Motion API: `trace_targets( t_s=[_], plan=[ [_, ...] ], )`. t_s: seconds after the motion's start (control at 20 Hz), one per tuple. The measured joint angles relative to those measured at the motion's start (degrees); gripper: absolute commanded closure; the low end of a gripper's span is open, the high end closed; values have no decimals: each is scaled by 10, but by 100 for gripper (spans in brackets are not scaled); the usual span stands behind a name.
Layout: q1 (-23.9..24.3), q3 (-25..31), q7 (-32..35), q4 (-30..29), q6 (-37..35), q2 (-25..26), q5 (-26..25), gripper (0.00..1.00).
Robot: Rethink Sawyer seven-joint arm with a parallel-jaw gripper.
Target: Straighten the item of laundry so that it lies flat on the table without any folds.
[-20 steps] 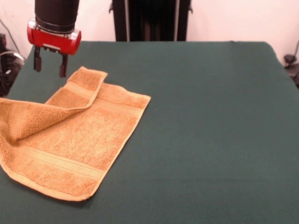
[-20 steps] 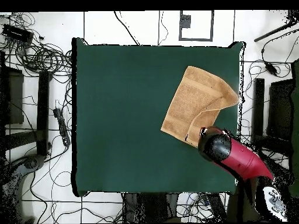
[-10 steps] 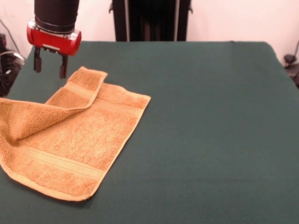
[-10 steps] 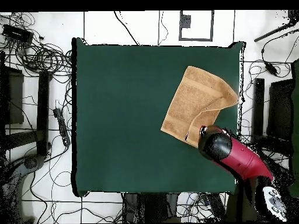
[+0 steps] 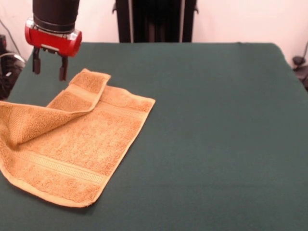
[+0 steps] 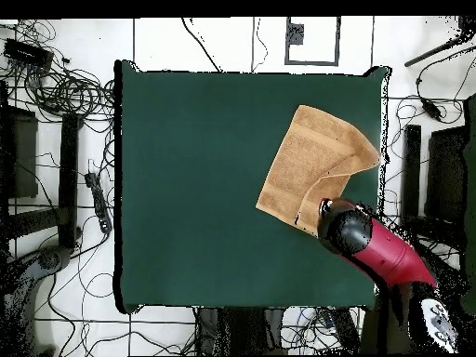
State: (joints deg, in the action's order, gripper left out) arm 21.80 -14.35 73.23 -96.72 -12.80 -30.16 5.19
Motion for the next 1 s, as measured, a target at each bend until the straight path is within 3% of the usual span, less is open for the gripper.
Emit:
trace_targets(
  t_s=[1.0],
  plan=[
    [-16,0,0,0,0,-13,52,0]
  ],
)
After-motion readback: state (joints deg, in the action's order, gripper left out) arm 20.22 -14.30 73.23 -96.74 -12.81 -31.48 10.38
